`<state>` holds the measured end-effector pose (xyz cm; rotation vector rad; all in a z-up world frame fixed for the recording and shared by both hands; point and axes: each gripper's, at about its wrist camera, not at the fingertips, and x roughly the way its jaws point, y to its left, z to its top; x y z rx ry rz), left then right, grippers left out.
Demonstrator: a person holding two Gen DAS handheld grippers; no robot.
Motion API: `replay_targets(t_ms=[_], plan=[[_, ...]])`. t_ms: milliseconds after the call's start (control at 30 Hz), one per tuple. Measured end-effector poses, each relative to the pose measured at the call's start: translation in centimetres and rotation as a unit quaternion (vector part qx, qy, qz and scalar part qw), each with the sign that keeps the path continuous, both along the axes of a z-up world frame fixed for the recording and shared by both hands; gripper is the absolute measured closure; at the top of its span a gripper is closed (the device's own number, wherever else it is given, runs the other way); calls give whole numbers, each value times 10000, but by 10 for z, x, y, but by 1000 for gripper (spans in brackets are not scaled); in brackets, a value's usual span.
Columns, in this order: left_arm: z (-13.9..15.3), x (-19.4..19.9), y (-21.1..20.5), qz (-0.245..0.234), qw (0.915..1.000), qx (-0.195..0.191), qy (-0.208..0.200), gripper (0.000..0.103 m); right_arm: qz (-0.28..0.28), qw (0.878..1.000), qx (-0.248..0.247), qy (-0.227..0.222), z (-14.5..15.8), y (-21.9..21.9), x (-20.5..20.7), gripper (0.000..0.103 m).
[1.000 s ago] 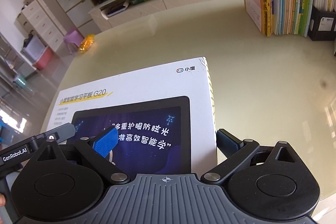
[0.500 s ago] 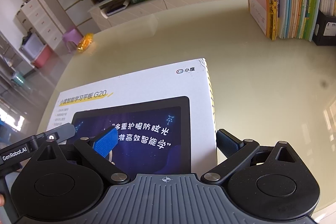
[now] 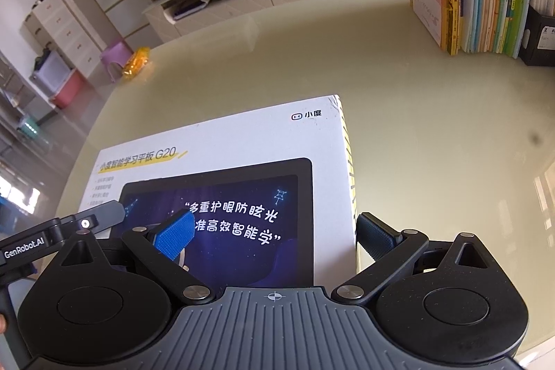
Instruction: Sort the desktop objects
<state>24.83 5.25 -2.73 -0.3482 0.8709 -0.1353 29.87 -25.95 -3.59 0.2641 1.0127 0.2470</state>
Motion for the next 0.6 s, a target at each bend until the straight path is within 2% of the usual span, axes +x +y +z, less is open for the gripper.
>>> replay_targets(t_ms=[133, 233, 300, 367, 433, 533, 600], plan=[[-8, 2, 4, 45, 10000, -75, 38, 0, 14, 10000, -18, -53, -4, 0, -2, 1], [-11, 1, 6, 56, 9999, -92, 16, 0, 28, 9995, -70, -318, 1, -2, -10, 2], [-8, -2, 4, -16, 9999, 91, -141, 0, 36, 9987, -106, -502, 5, -4, -15, 5], [0, -8, -3, -70, 9981, 438, -431, 0, 45, 9975, -142, -685, 9, -5, -21, 5], [9, -13, -7, -152, 9960, 626, -621, 0, 54, 9960, -178, -868, 13, -7, -26, 5], [17, -20, -5, -119, 9958, 593, -681, 0, 67, 9932, -232, -1143, 20, -9, -34, 5], [21, -27, 0, -68, 9966, 456, -684, 0, 237, 9898, -74, -1400, 26, -7, -45, 5]])
